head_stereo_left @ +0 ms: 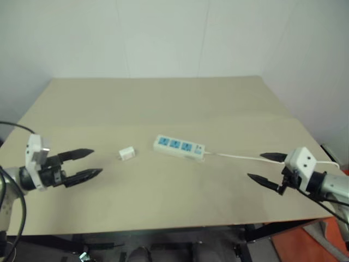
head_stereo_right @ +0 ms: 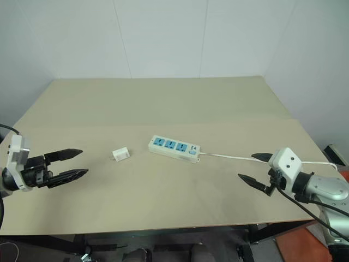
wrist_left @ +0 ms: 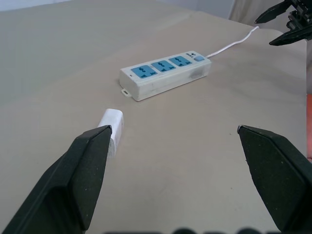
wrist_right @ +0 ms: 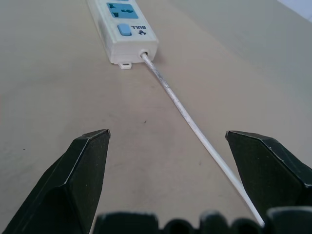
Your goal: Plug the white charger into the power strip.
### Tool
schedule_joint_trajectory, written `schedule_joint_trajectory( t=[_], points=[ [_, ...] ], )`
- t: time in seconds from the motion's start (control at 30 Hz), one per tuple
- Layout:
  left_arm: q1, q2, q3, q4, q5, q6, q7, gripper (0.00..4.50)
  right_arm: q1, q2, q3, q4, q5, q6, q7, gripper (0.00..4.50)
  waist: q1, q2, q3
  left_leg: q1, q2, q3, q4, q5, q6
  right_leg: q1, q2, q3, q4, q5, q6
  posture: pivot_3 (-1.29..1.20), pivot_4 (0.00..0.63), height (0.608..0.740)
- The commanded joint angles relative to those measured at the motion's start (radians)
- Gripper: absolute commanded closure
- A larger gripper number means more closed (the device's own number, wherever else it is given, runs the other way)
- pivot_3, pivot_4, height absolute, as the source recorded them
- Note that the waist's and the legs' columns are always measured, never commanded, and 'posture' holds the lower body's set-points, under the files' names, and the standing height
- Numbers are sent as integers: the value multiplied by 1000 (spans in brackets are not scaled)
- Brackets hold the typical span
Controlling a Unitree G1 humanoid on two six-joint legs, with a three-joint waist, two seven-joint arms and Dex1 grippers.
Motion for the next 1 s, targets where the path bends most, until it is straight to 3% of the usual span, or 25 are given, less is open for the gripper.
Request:
schedule_joint_trajectory(
  t=[0.03,0.47,0.57,0.7,0.93,1.0],
  points=[
    [-15,24,15,1,2,-24,-11,0,2,-10,-26,-15,5,-25,-7,36,0,0,0,0,0,0,0,0,0,0,0,0,0,0,0,0,150,740],
    [-15,3,1,-27,-6,-26,-5,0,-56,-2,14,37,1,-24,3,36,-2,0,0,0,0,0,0,0,0,0,0,0,0,0,0,0,150,740],
    [-26,13,-24,-43,8,-38,-16,0,-142,21,77,129,-21,-47,24,36,-8,-1,0,1,0,0,0,0,0,1,0,0,0,1,0,0,150,740],
    [-34,61,-87,-86,50,-44,-44,0,-363,112,185,389,-87,-111,32,36,-14,-1,-1,1,0,0,0,0,0,0,1,1,0,1,-1,0,150,740],
    [-47,93,-122,-92,109,-83,-44,0,-619,245,298,774,-191,-229,35,36,-11,0,0,0,1,0,0,0,0,-1,1,1,0,4,-7,0,150,740],
    [-43,91,-121,-98,106,-82,-46,0,-654,260,314,845,-203,-244,62,406,-9,0,0,-1,0,0,0,0,0,-1,1,1,0,5,-8,0,150,740]
  ],
)
